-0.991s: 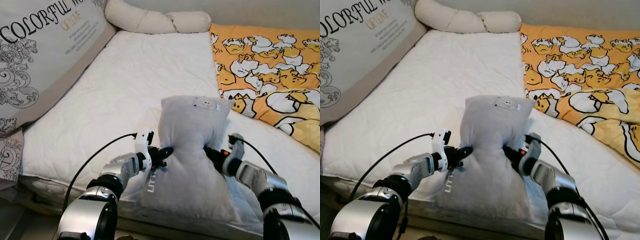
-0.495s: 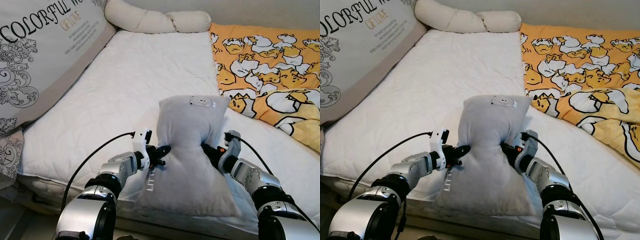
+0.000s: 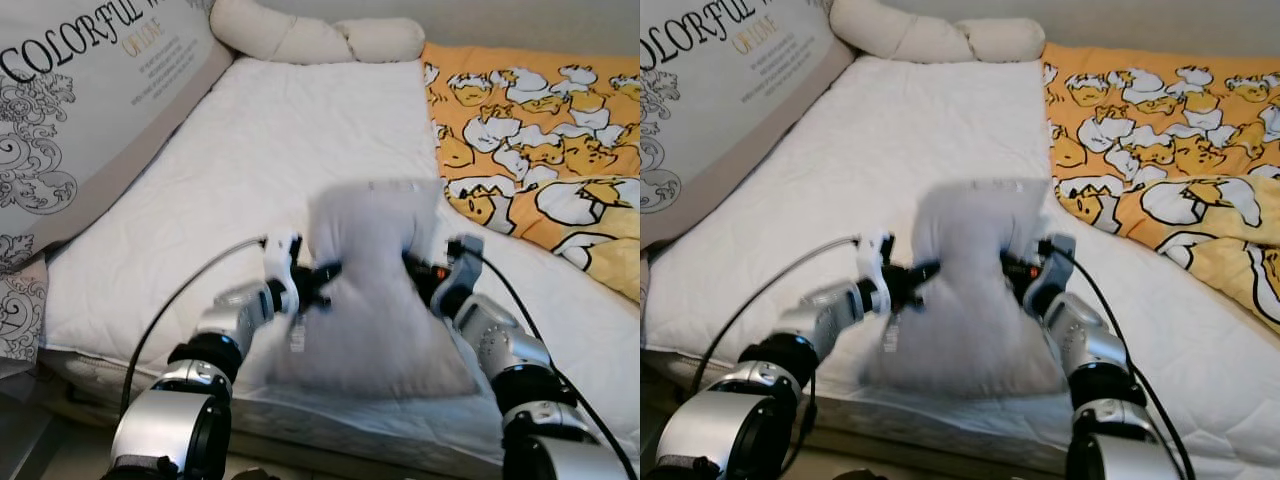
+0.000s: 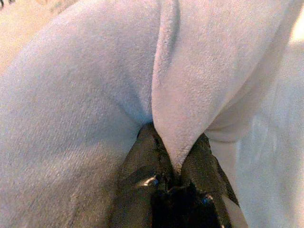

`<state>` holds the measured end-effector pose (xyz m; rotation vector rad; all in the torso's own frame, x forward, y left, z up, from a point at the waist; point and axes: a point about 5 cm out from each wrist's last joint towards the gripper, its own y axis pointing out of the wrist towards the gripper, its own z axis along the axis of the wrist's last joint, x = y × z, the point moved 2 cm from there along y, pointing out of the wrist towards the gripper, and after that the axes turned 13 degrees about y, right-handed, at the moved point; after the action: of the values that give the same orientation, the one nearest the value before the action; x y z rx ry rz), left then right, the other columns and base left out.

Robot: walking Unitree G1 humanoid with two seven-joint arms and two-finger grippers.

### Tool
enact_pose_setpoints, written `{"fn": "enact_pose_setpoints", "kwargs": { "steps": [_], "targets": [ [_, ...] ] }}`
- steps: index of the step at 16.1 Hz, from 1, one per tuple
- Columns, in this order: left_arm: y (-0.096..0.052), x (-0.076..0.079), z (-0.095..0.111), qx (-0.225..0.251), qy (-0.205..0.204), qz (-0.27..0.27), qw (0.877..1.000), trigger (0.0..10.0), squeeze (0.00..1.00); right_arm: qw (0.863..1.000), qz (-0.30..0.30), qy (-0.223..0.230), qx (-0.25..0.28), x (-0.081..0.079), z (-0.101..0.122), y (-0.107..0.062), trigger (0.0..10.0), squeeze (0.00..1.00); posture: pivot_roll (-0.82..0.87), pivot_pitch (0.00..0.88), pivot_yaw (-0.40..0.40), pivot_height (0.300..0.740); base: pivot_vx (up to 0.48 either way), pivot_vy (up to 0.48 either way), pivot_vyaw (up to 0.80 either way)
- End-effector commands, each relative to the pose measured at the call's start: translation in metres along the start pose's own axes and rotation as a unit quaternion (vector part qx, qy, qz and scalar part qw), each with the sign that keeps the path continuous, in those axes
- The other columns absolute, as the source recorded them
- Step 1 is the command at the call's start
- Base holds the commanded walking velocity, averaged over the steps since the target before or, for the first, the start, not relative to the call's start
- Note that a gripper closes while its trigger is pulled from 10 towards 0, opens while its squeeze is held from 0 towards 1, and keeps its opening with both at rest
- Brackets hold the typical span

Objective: Clean up the room

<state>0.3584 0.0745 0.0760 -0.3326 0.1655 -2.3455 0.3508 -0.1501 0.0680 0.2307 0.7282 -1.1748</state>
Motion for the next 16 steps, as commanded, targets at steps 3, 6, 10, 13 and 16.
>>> {"fn": "enact_pose_setpoints", "kwargs": {
  "steps": [3, 6, 10, 13, 16],
  "targets": [
    [0.003, 0.001, 0.043, 0.077, 0.062, 0.006, 0.995, 0.0, 0.0, 0.998, 0.02, -0.026, 0.051, -0.022, 0.018, 0.003, 0.0, 0.0, -0.05, 0.0, 0.047, 0.74, 0.0, 0.0, 0.0],
    [-0.004, 0.002, 0.055, 0.087, 0.17, 0.025, 0.981, 0.0, 0.0, 0.995, 0.02, -0.006, 0.1, -0.032, 0.026, -0.002, 0.0, 0.0, -0.04, 0.0, 0.041, 0.74, 0.0, 0.0, 0.0],
    [-0.006, 0.006, 0.064, 0.108, 0.189, 0.044, 0.975, 0.0, 0.0, 0.992, 0.013, -0.004, 0.122, -0.042, 0.026, -0.003, 3.1, 0.0, -0.04, 0.0, 0.039, 0.74, 0.0, 0.0, 0.0],
    [-0.005, 0.003, 0.07, 0.113, 0.209, 0.091, 0.967, 10.0, 0.0, 0.992, -0.007, -0.019, 0.122, -0.044, 0.023, -0.006, 10.0, 0.0, -0.07, 0.0, 0.052, 0.74, 0.0, 0.0, 0.0],
    [-0.006, -0.004, 0.068, 0.096, 0.214, 0.123, 0.964, 10.0, 0.0, 0.992, -0.034, -0.014, 0.121, -0.036, 0.022, -0.009, 10.0, 0.0, -0.08, 0.0, 0.06, 0.74, 0.0, 0.0, 0.0]
  ]
}}
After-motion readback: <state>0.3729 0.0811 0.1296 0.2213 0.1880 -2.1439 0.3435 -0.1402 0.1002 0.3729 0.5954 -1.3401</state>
